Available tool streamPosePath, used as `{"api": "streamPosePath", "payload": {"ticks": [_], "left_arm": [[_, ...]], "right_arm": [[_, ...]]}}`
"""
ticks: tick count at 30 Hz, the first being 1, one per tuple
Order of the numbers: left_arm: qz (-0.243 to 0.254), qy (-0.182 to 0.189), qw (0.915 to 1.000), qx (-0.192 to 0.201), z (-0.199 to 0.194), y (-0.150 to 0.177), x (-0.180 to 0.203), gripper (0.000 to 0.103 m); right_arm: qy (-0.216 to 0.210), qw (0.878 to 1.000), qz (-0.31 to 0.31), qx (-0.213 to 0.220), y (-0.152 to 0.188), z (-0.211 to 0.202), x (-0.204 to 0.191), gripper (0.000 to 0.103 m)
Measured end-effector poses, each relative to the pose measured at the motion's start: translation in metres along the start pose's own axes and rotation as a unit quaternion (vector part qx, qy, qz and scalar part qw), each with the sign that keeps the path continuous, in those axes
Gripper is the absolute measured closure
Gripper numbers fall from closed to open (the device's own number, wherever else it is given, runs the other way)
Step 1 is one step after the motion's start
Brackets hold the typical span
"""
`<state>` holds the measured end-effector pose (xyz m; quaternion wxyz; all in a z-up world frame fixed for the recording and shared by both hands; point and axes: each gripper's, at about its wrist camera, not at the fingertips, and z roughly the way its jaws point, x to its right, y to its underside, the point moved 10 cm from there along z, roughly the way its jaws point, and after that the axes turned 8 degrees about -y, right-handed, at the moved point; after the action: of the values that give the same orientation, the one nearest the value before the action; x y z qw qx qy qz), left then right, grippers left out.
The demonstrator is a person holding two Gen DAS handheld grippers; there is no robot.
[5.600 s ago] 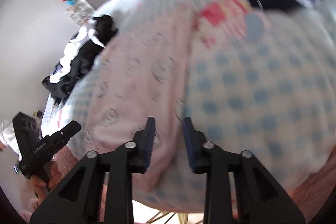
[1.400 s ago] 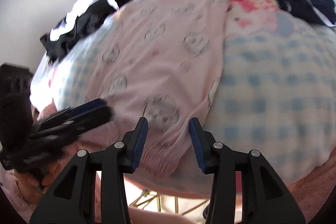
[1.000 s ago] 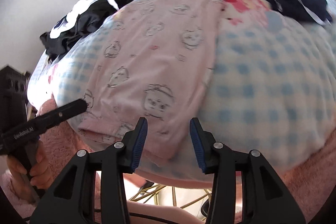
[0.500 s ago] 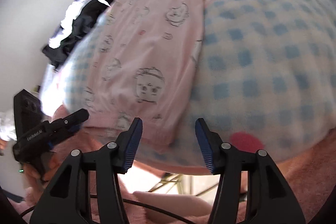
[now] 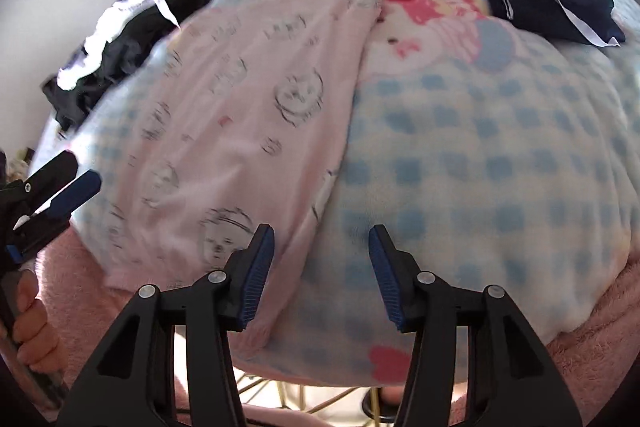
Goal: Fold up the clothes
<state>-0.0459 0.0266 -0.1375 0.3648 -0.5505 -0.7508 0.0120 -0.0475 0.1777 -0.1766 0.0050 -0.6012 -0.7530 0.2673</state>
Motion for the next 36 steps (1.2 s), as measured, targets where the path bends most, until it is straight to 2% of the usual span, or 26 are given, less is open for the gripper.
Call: {"api": "streamPosePath", "payload": {"ticks": [2,3,5,10,14,15,17,19,22,23,24,25,29,33,36], "left_arm": [[0.017,-0.043,0.9986,-0.026,0.016,0.011,-0.015,0.058],[0.022,-0.058,0.9976,-0.031,0.02,0.014,-0.02,0.063],[0.026,-0.062,0.9973,-0.029,0.019,0.015,-0.023,0.067],[0.035,-0.074,0.9964,-0.023,0.018,0.017,-0.03,0.063],[0.043,-0.083,0.9955,-0.018,0.017,0.019,-0.036,0.063],[0.044,-0.085,0.9953,-0.017,0.017,0.02,-0.037,0.063],[0.048,-0.089,0.9947,-0.014,0.016,0.021,-0.04,0.064],[0.047,-0.095,0.9943,-0.009,0.013,0.019,-0.044,0.069],[0.053,-0.11,0.9926,0.002,0.009,0.018,-0.046,0.069],[0.056,-0.113,0.992,0.003,0.008,0.018,-0.045,0.069],[0.062,-0.11,0.992,0.003,0.005,0.019,-0.042,0.066],[0.074,-0.096,0.9926,0.003,0.002,0.019,-0.034,0.064],[0.106,-0.049,0.9932,-0.008,0.005,0.026,-0.001,0.061],[0.084,-0.061,0.9939,-0.036,0.007,0.039,-0.022,0.062],[0.062,-0.07,0.9945,-0.049,-0.001,0.047,-0.042,0.062]], "right_arm": [[0.007,1.0,0.004,0.007,0.002,-0.003,0.007,0.055],[0.013,1.0,0.008,0.011,0.003,-0.006,0.011,0.055],[0.033,0.999,0.013,0.017,0.004,-0.014,0.019,0.055],[-0.005,1.0,0.012,0.021,0.007,-0.022,0.01,0.054],[-0.017,1.0,-0.017,-0.002,0.012,0.003,-0.007,0.052],[-0.014,1.0,-0.027,-0.007,0.015,0.008,-0.008,0.049],[-0.005,0.999,-0.044,-0.007,0.022,0.01,-0.007,0.049],[-0.005,0.999,-0.033,-0.006,0.026,0.007,-0.002,0.049],[0.007,1.0,-0.006,-0.005,0.03,0.001,0.014,0.049],[0.012,1.0,0.002,-0.003,0.03,-0.002,0.018,0.053],[0.018,1.0,0.01,0.003,0.026,-0.007,0.02,0.059],[0.013,1.0,0.015,0.015,0.02,-0.013,0.02,0.059],[-0.045,0.998,0.014,0.042,0.003,-0.021,0.003,0.052],[-0.022,1.0,0.01,-0.013,0.022,0.008,0.003,0.054],[-0.014,1.0,0.019,-0.008,0.028,-0.003,0.014,0.054]]}}
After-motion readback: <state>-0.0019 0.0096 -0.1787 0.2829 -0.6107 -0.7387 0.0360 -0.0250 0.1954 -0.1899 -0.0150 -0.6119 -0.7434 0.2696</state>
